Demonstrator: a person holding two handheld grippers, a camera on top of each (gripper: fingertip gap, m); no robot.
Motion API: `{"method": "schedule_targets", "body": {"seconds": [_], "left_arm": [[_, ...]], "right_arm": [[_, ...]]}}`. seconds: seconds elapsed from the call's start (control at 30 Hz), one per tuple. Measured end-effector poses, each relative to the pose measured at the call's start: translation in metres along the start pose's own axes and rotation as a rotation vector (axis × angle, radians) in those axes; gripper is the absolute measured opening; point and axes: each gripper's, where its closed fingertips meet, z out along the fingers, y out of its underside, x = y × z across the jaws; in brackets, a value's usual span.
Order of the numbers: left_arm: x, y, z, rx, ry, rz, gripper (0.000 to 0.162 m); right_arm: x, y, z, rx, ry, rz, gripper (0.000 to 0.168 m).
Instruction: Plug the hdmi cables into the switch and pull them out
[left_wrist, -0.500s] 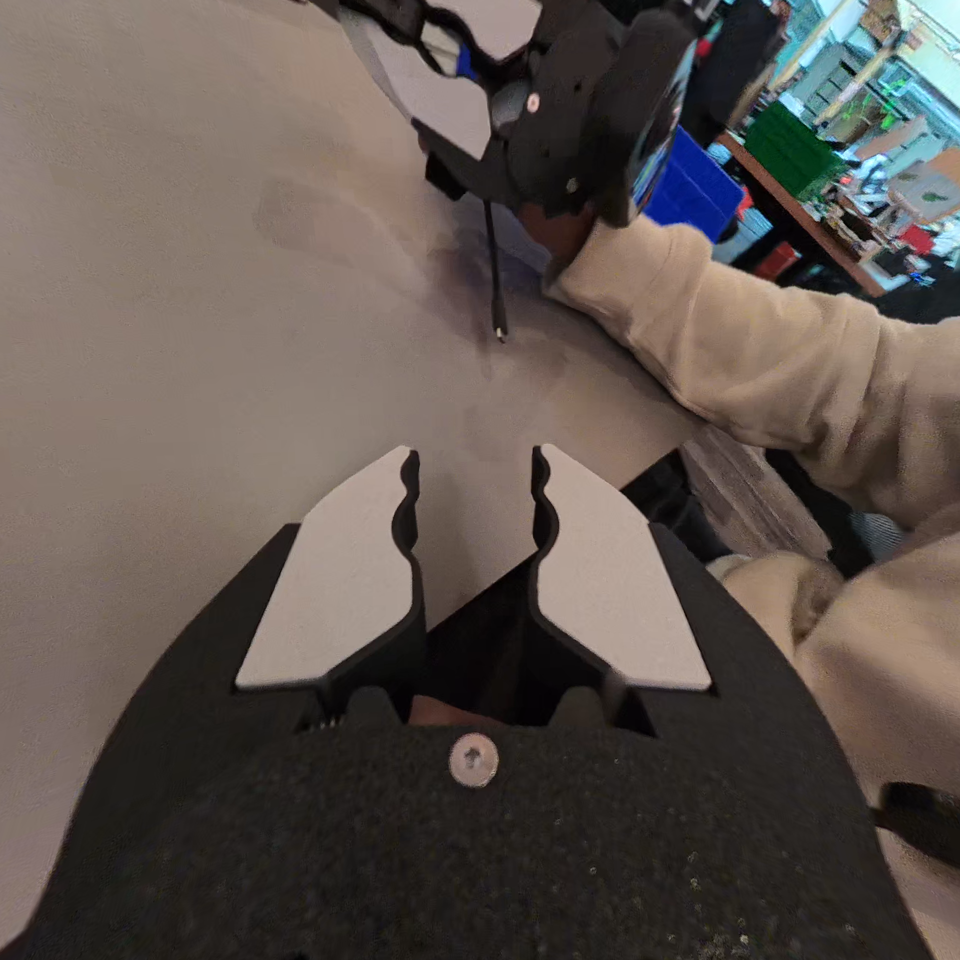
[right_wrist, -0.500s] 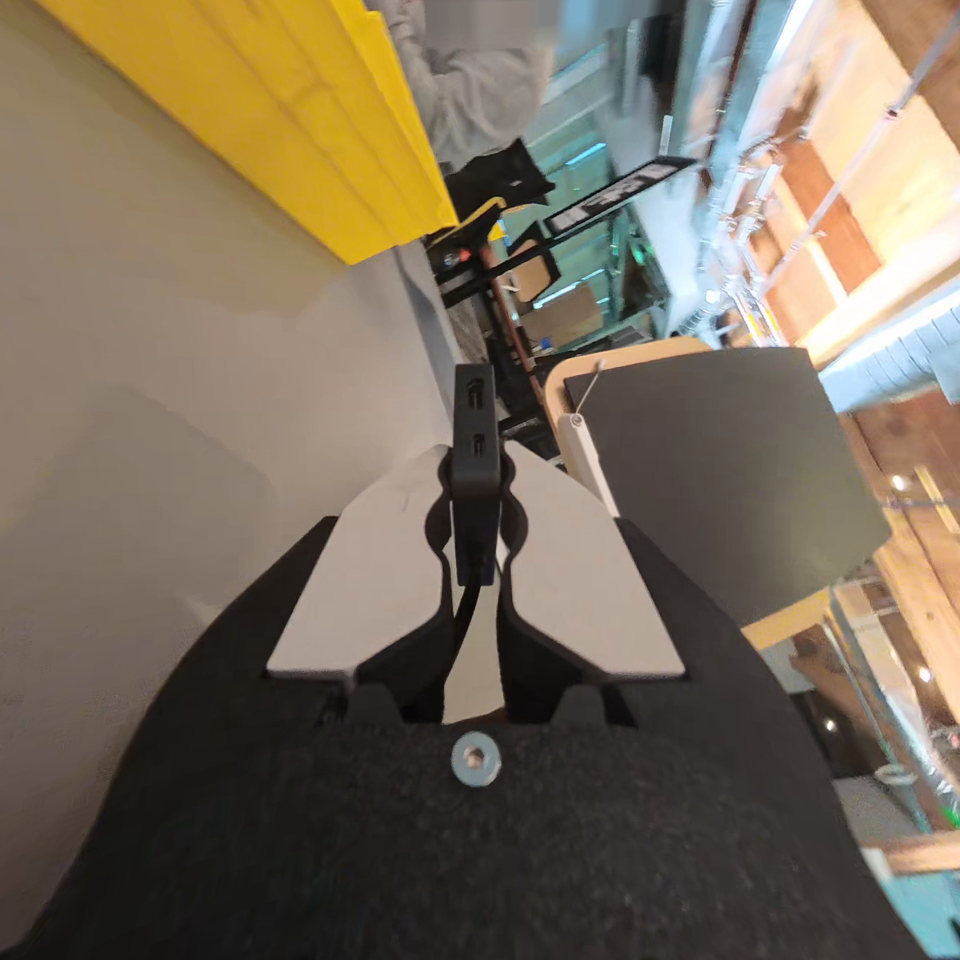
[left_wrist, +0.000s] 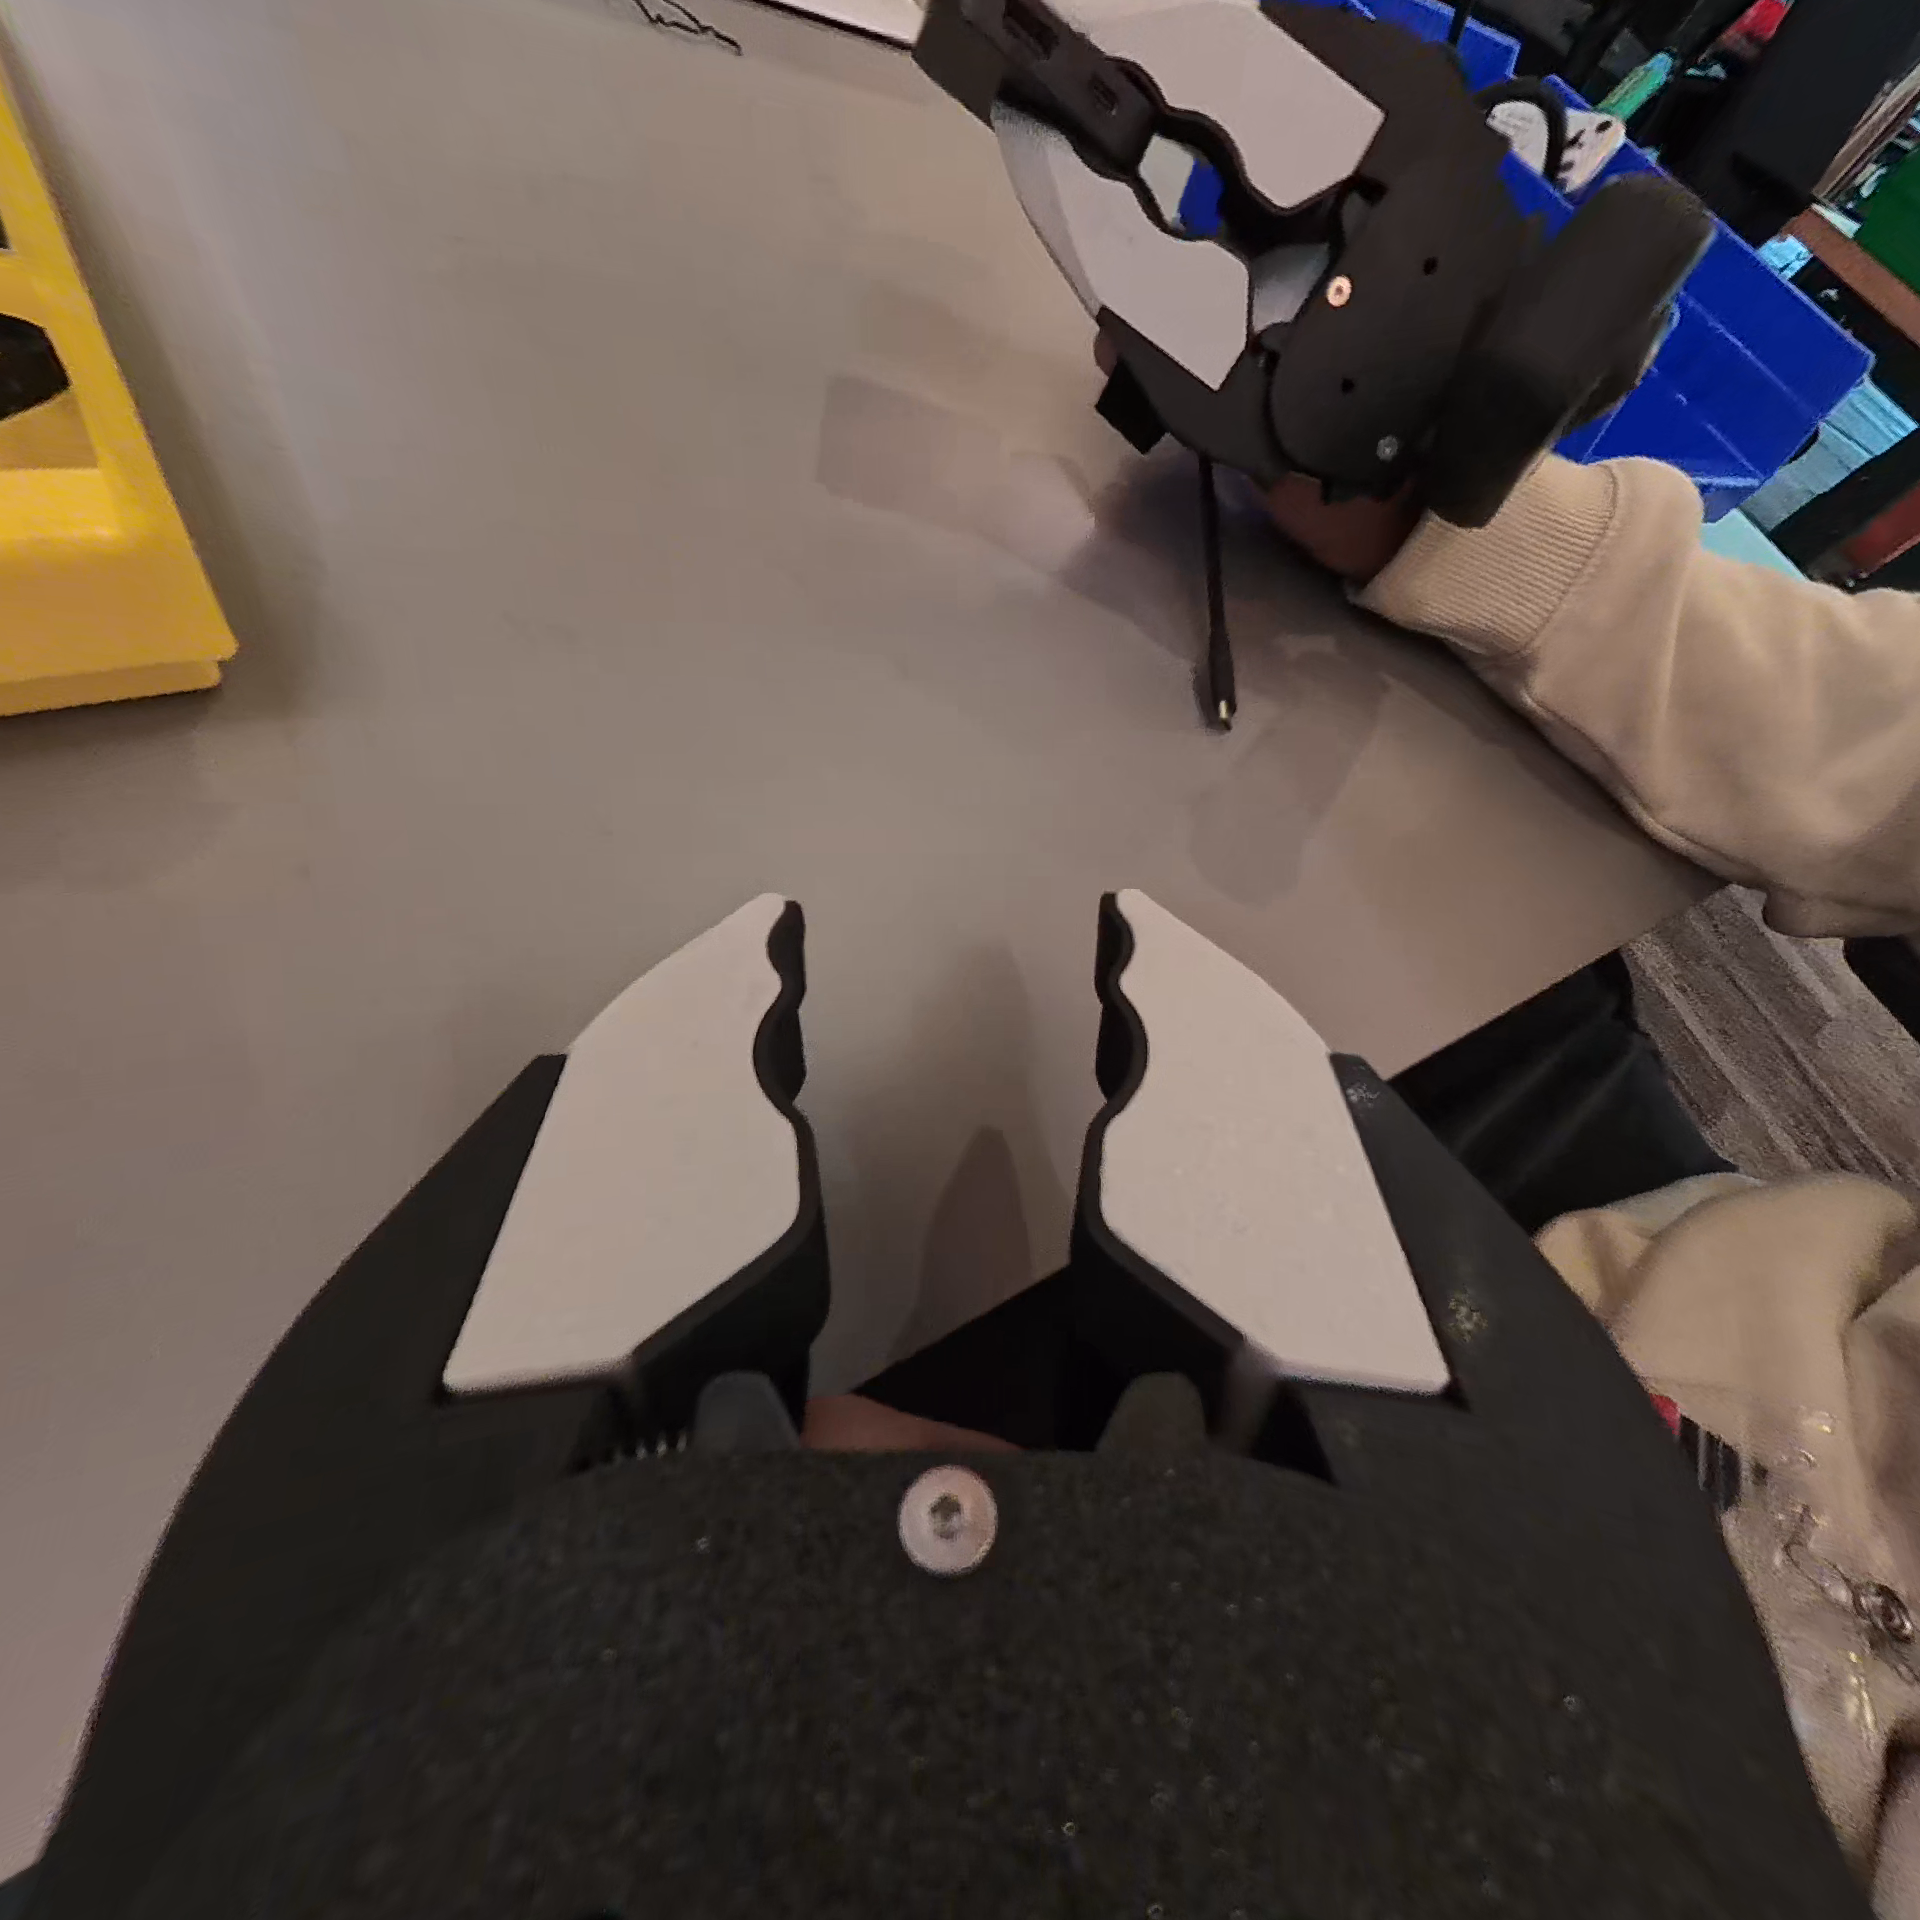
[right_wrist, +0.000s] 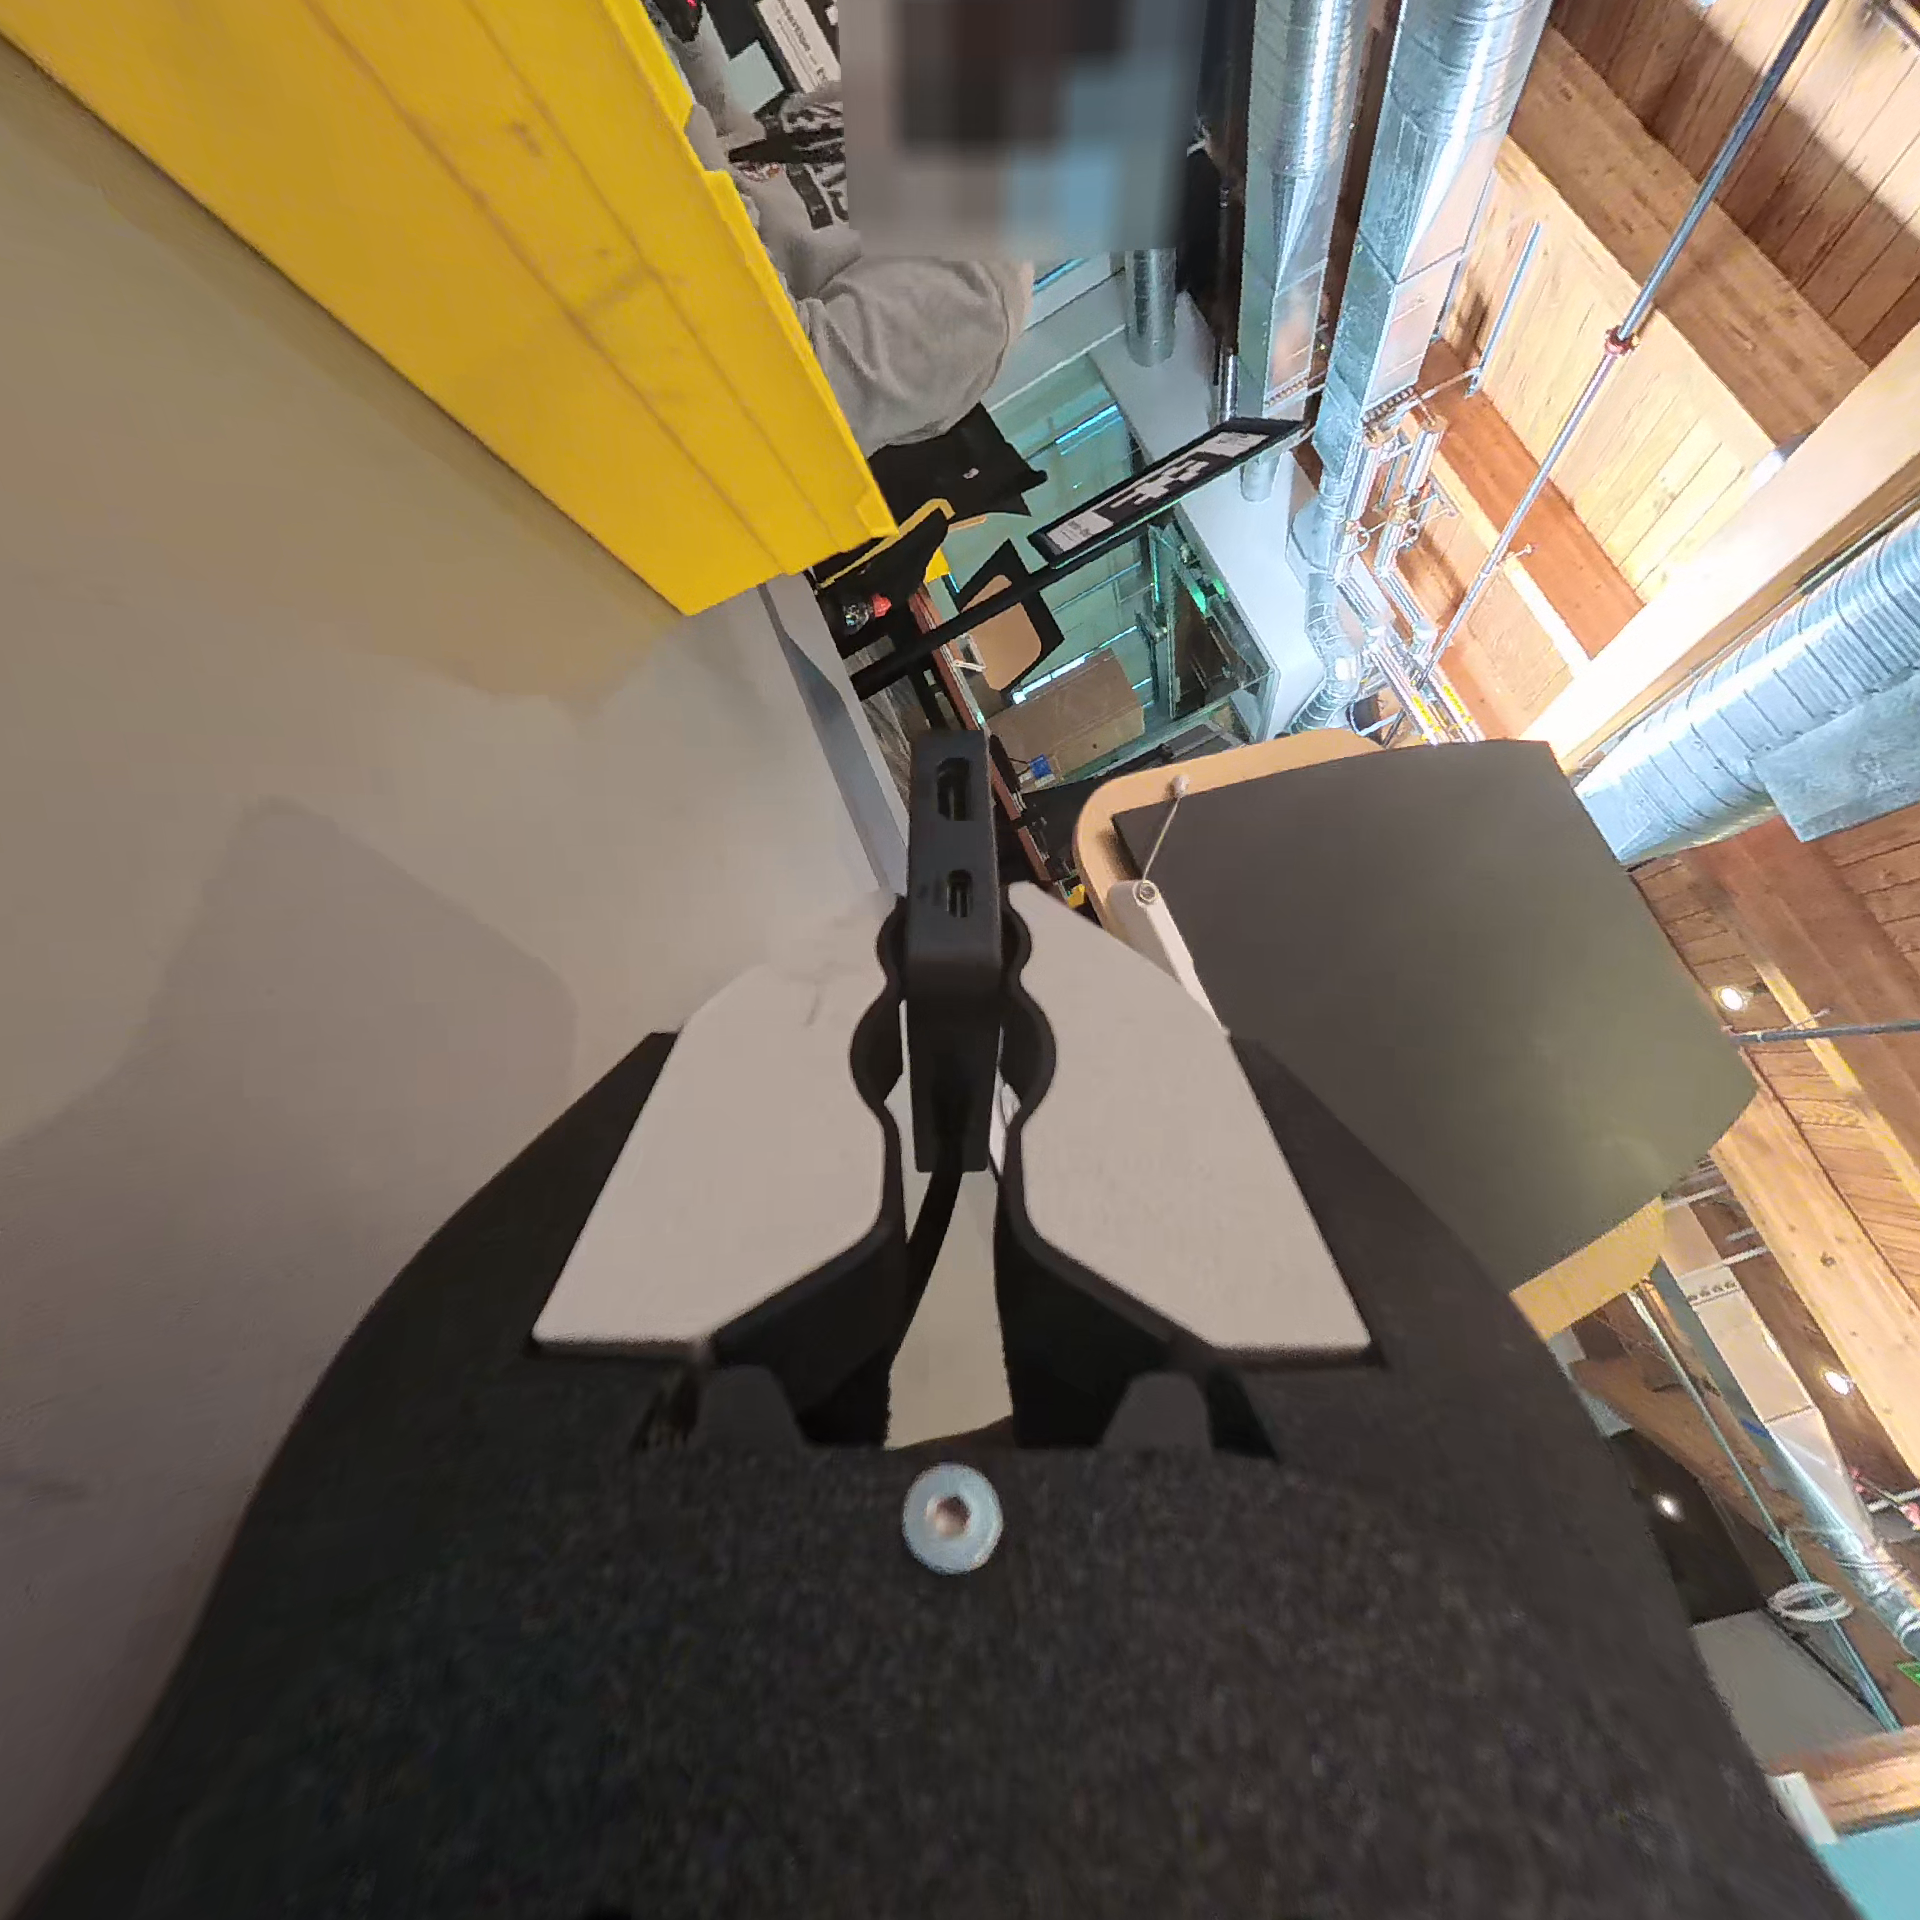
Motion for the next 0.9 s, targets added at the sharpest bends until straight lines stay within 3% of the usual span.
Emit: {"method": "schedule_targets", "body": {"seconds": [0.13,0.27,0.37,0.53,0.67,0.9], "left_arm": [[-0.02,-0.012,-0.004,0.024,-0.082,0.063,0.045],[-0.097,-0.036,-0.029,-0.006,-0.451,0.379,0.03],[-0.138,-0.039,-0.037,-0.117,-0.579,0.544,0.026],[-0.162,-0.052,-0.038,-0.086,-0.567,0.407,0.031],[-0.165,-0.072,-0.047,-0.026,-0.645,0.519,0.033],[-0.175,-0.071,-0.035,-0.128,-0.628,0.619,0.032]], "right_arm": [[-0.002,0.0,-0.001,-0.003,-0.009,-0.004,0.014],[0.0,0.003,0.0,-0.018,-0.009,0.004,0.014],[-0.001,0.003,0.0,-0.016,-0.018,0.01,0.014],[-0.004,0.003,0.001,-0.019,-0.034,0.006,0.014],[-0.006,0.003,0.001,-0.019,-0.044,-0.001,0.014],[-0.011,0.004,0.002,-0.025,-0.063,-0.016,0.014]]}}
